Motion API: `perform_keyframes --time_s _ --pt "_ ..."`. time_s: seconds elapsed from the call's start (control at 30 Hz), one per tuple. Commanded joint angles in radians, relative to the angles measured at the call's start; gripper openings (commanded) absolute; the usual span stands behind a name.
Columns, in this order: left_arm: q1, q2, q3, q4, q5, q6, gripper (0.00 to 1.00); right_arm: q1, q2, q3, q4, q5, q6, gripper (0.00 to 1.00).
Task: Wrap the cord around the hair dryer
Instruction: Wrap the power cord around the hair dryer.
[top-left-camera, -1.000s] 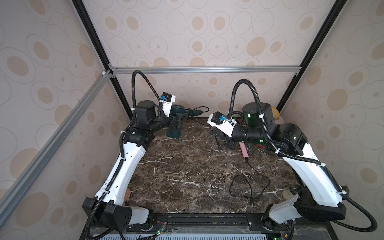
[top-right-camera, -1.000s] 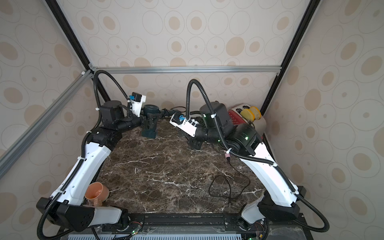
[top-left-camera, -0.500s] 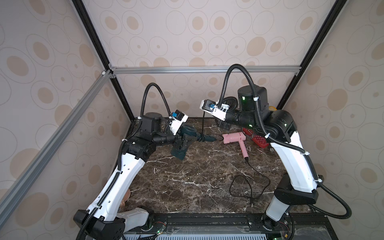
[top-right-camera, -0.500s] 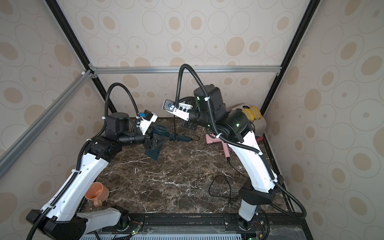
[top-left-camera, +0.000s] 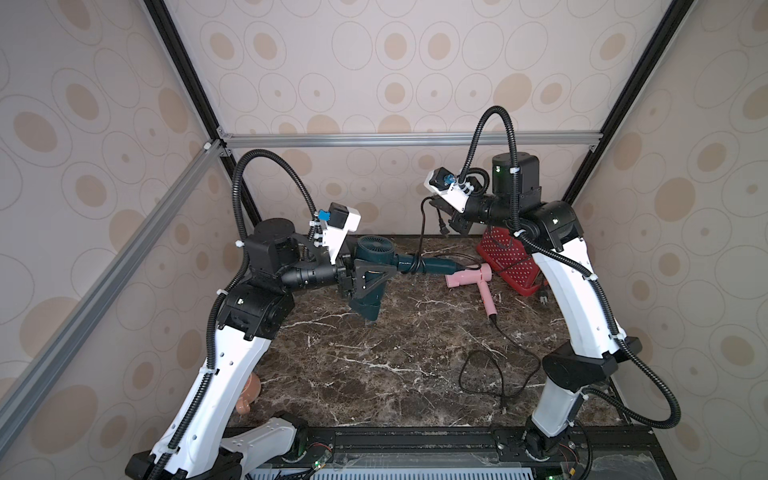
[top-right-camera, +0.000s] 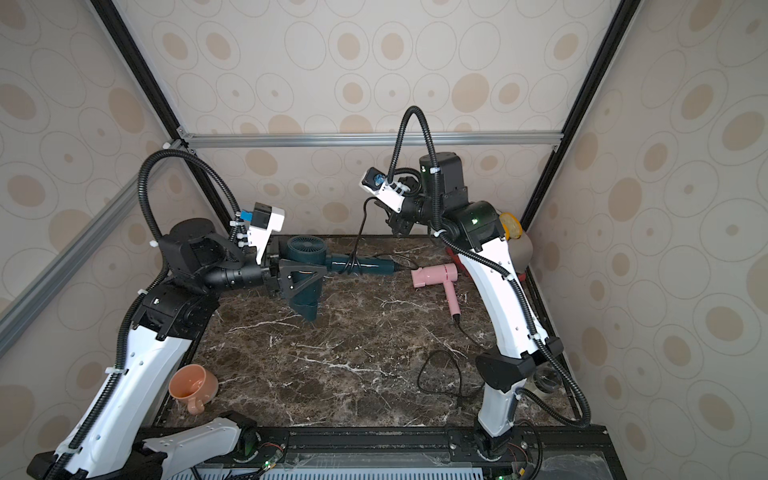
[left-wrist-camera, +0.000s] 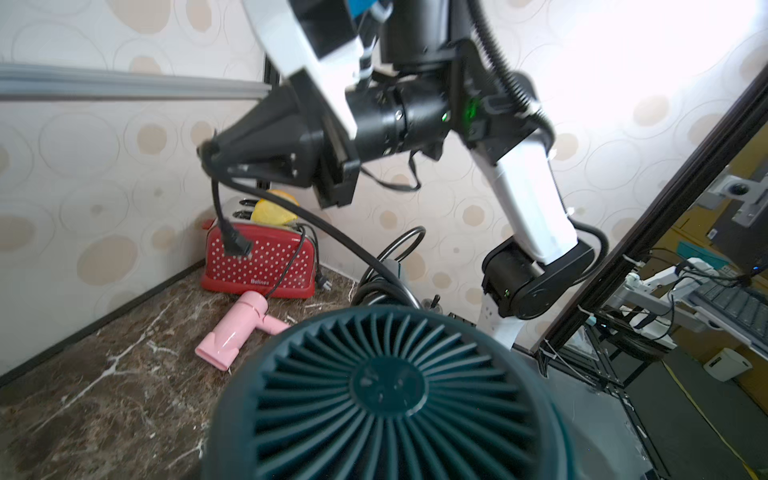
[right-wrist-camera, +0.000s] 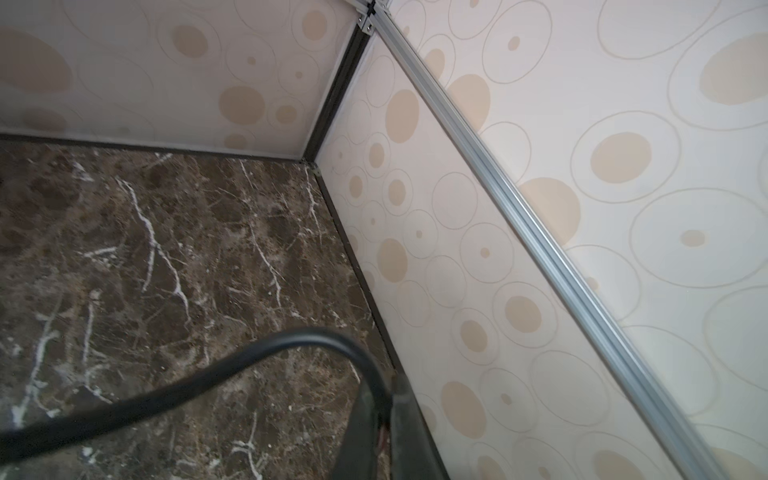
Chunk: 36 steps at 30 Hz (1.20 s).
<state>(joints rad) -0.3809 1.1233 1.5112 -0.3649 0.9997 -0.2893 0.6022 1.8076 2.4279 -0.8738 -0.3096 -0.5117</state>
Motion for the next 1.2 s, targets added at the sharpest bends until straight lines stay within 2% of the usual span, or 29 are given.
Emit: perform_keyframes --time_s 0.0,0.2,0.4,0.6,0.93,1.17 --pt "0.005 -0.007 0.077 0.237 0.099 -0.143 0.0 -0.034 -0.007 -0.07 0.074 -0.145 0.098 0.0" --pt "0.08 0.02 0.092 0.557 0.05 -0.353 0.0 -0.082 -0.115 -0.336 0.24 -0.24 0.225 0.0" --pt "0.105 0.045 0.098 0.671 -0.056 -0.378 0.0 -0.108 -0.226 -0.554 0.384 -0.304 0.344 0.0" --pt "0.106 0.114 0.117 0.874 -0.17 -0.474 0.0 -0.108 -0.303 -0.742 0.535 -0.341 0.476 0.0" --pt "0.106 0.21 0.212 0.99 -0.236 -0.544 0.0 -0.106 -0.343 -0.855 0.615 -0.355 0.572 0.0" --pt "0.105 0.258 0.302 1.066 -0.23 -0.62 0.0 -0.107 -0.341 -0.924 0.721 -0.364 0.689 0.0"
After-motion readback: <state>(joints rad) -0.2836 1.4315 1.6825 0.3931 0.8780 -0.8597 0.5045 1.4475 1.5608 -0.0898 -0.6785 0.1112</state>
